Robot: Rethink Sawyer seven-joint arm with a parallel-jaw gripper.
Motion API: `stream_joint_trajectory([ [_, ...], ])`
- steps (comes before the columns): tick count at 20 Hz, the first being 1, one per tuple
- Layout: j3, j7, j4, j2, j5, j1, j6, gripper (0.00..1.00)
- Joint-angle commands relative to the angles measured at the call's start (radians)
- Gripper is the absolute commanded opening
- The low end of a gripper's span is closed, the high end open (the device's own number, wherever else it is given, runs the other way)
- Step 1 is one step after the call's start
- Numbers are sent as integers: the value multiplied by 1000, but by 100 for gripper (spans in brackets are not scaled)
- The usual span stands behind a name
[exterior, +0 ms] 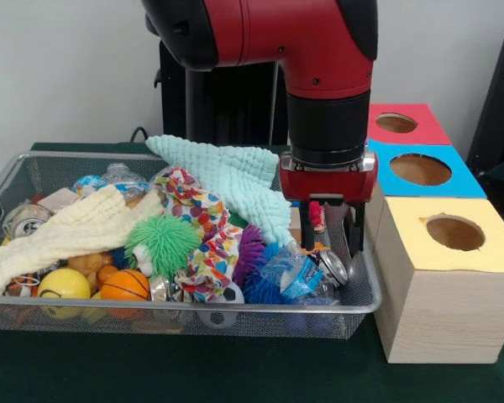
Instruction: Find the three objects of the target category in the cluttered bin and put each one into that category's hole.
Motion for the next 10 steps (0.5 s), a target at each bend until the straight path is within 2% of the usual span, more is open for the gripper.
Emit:
stream_joint_trajectory([
  [1, 76, -276, 15, -22, -25, -31, 141, 100],
  [7, 90, -278, 58, -41, -27, -57, 132, 100],
  [10, 92, -283, 48, -28, -41, -65, 126, 100],
])
